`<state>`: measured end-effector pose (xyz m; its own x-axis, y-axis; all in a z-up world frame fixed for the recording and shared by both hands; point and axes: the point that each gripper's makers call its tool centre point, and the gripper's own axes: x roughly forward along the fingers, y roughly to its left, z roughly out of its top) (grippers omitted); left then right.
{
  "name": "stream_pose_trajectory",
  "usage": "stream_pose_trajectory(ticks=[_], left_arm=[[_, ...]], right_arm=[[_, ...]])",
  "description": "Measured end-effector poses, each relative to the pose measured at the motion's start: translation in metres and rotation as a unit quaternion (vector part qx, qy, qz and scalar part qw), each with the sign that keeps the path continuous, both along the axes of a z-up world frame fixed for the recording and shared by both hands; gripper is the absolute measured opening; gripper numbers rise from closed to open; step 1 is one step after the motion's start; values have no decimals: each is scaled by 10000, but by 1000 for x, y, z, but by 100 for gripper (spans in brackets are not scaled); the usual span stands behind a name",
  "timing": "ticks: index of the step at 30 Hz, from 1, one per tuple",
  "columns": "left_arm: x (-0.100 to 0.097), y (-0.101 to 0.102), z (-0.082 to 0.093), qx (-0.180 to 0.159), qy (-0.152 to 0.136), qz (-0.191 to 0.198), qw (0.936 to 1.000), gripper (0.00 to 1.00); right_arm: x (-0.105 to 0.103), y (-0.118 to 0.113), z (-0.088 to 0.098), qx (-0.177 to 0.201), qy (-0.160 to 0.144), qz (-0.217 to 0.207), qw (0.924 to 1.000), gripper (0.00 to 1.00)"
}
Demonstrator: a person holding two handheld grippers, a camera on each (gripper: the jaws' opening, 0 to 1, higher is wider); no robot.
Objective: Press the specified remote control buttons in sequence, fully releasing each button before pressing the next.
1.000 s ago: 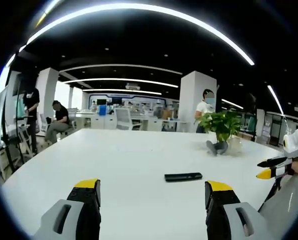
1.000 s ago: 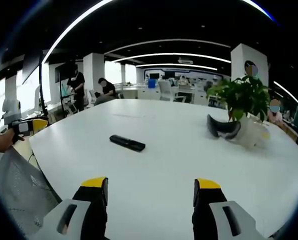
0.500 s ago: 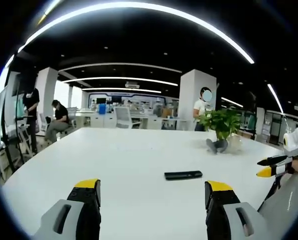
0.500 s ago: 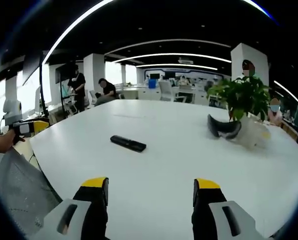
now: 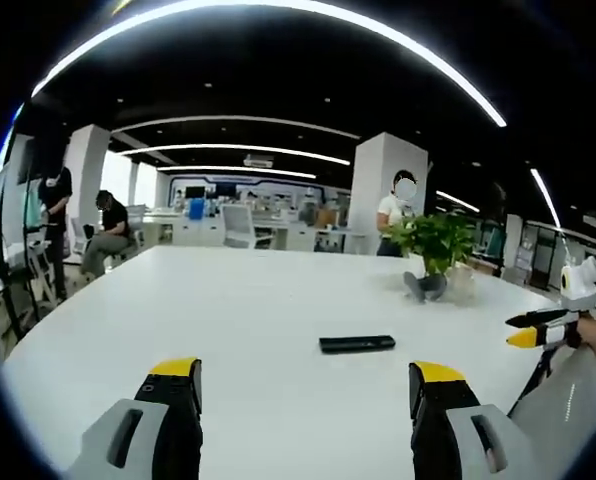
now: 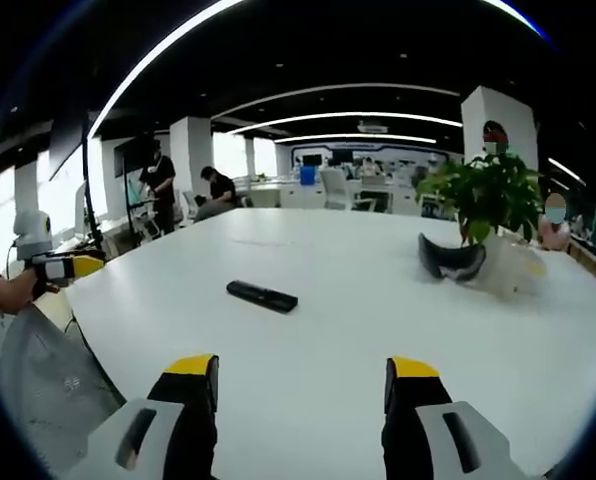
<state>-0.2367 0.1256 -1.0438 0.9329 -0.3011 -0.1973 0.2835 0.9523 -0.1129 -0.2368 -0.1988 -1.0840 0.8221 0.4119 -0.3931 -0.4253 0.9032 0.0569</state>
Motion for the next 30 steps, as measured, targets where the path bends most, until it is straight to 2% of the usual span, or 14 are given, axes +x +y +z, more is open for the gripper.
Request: stream_pose_trajectory(ticks=[5,9,12,17,19,21,23,26,29,30], left_arm=[[1,6,-3,-164,95,50,9998,90],[1,6,-5,-171,126,22,9998,89],[1,1,-2,-355,63,-205,9991,89],[0,-9,-9,-417,246,-494,9976,90],[-1,-13,-17,-410,486,-602,9962,90],[-3,-17,-29,-240,782,-732,9940,90],[-5,-23,-38,-152,1060,-943,9898,89],[-7,-33,-56,56,1612,-1224,9793,85],[-3,-43,-67,151,1845,-1562,9702,86],[-1,-46,-74,166,2076,-1741,9625,85]], right_arm=[[0,-5,6,199,-99,-127,9997,66],[2,-8,2,29,-53,-247,9997,64],[1,-9,0,-104,-33,-271,9996,64],[1,-14,1,-196,-82,-405,9990,61],[1,-16,0,-146,-50,-453,9989,60],[1,-16,0,-73,-13,-432,9990,60],[0,-14,-1,-62,-2,-375,9993,59],[-1,-8,-3,-157,50,-222,9996,58],[-4,-4,-10,-332,172,-48,9993,57],[-4,-6,-12,-456,195,-29,9988,55]])
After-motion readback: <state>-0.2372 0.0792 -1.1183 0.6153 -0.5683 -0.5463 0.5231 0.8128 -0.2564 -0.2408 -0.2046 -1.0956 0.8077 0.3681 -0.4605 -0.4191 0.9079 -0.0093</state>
